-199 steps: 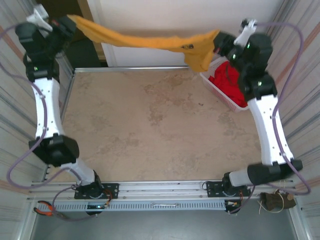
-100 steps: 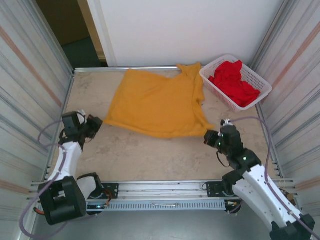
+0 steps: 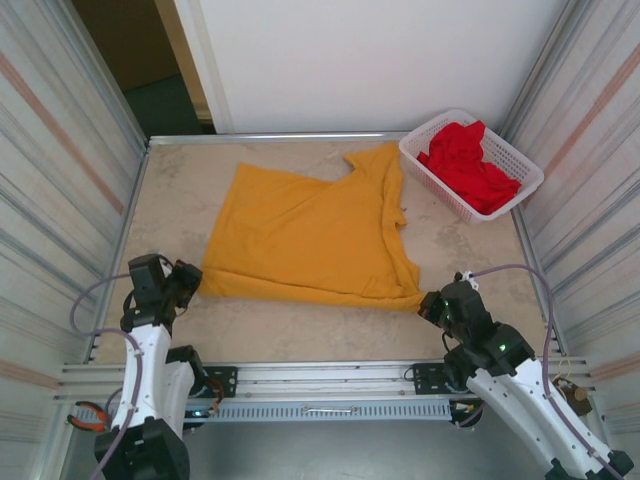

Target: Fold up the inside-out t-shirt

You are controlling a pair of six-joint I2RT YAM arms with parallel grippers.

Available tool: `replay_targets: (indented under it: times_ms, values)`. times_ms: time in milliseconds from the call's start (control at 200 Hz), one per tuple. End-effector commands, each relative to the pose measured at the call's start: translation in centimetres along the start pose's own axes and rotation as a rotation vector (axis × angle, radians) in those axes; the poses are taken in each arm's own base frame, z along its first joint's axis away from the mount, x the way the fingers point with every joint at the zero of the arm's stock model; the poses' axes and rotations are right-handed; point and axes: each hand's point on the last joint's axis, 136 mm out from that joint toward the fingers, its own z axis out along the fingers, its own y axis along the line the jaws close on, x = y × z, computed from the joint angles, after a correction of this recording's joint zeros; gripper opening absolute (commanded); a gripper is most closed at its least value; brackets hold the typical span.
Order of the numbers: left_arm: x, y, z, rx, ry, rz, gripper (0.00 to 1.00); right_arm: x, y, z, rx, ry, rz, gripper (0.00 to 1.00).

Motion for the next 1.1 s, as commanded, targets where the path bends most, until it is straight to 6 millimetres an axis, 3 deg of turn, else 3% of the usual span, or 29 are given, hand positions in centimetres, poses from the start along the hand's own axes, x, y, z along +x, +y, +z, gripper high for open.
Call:
replay_targets:
  times_ms: [0,195,235,306,361,421,501,591,787,952,1037,1097]
  values:
    - [0.2,0.7,0.0,-0.032,0.006,-0.010,0.00,-1.2,0.3,-1.0,0.012,-0.040,0.009,0.00]
    - [-0.7,0.3,-0.3,-0.054,-0.006,0.041,0.00,-1.1,2.6,-0.1,-0.010,0.018,-0.057,0.00]
    - [-0.6,0.4,-0.3,-0.060,-0.005,0.043,0.00,-1.2,2.3,-0.1,0.033,0.030,-0.070,0.16]
    - [-0.5,0.6,-0.3,-0.067,-0.002,0.042,0.00,-3.0,2.3,-0.9,0.098,-0.024,-0.108,0.43]
    - [-0.4,0.8,-0.3,-0.072,-0.001,0.042,0.00,-4.9,2.9,-1.4,0.129,-0.085,-0.144,0.53]
    - [-0.4,1.0,-0.4,-0.080,-0.005,0.039,0.00,-6.8,4.2,-1.4,0.150,-0.121,-0.182,0.57]
    - [-0.4,1.1,-0.4,-0.082,-0.010,0.037,0.00,-8.4,6.1,0.7,0.162,-0.083,-0.215,0.63]
    - [-0.5,1.0,-0.4,-0.075,-0.014,0.029,0.01,-9.2,7.3,5.7,0.197,0.006,-0.251,0.68]
    - [-0.8,0.5,-0.4,-0.061,-0.019,0.028,0.01,-10.0,8.9,14.8,0.296,0.142,-0.356,0.70]
    - [-0.9,0.2,-0.6,-0.055,-0.018,0.036,0.02,-10.2,8.3,19.2,0.358,0.193,-0.345,0.69]
    - [-0.9,0.0,-0.6,-0.048,-0.019,0.034,0.02,-10.6,6.8,20.4,0.398,0.205,-0.303,0.59]
    - [-0.8,0.1,-0.6,-0.048,-0.015,0.033,0.02,-11.0,5.5,20.8,0.425,0.208,-0.263,0.41]
